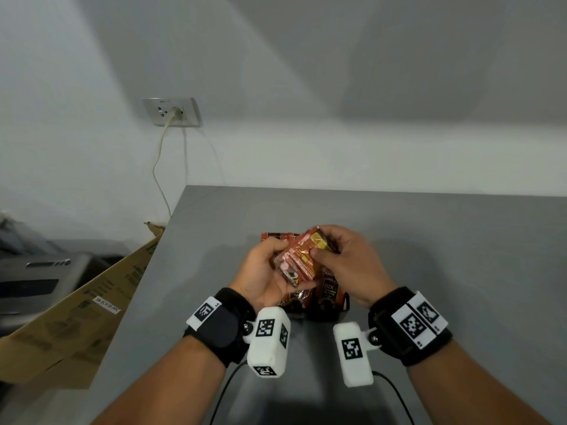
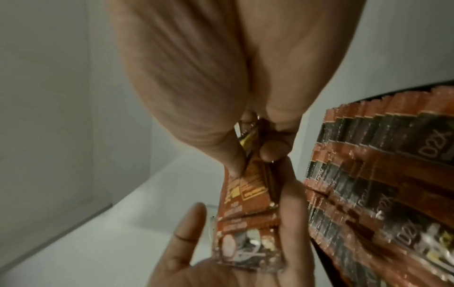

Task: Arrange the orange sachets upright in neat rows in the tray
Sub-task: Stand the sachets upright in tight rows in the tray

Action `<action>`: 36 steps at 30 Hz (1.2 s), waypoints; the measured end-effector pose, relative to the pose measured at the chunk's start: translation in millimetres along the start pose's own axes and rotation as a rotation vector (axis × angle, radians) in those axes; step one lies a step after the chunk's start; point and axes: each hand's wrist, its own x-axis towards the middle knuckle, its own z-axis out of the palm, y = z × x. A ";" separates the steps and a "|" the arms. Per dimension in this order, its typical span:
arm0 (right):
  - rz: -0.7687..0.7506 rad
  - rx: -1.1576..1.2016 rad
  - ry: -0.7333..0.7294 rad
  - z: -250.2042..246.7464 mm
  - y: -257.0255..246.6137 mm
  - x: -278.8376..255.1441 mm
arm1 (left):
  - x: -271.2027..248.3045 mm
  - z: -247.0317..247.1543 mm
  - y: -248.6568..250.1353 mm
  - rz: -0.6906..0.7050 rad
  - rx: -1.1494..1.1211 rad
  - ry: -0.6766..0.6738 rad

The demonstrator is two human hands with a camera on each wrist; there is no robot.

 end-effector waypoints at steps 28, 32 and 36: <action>-0.157 -0.190 -0.095 -3.6 -17.7 -11.4 | -2.1 8.8 -3.0 0.197 0.023 -0.125; -0.140 -0.164 0.022 -4.6 -12.4 -8.1 | -2.6 6.9 -4.1 0.147 -0.073 -0.147; -0.059 0.048 0.190 -17.6 -9.9 -2.0 | -5.1 -0.4 -2.7 0.165 -0.028 -0.089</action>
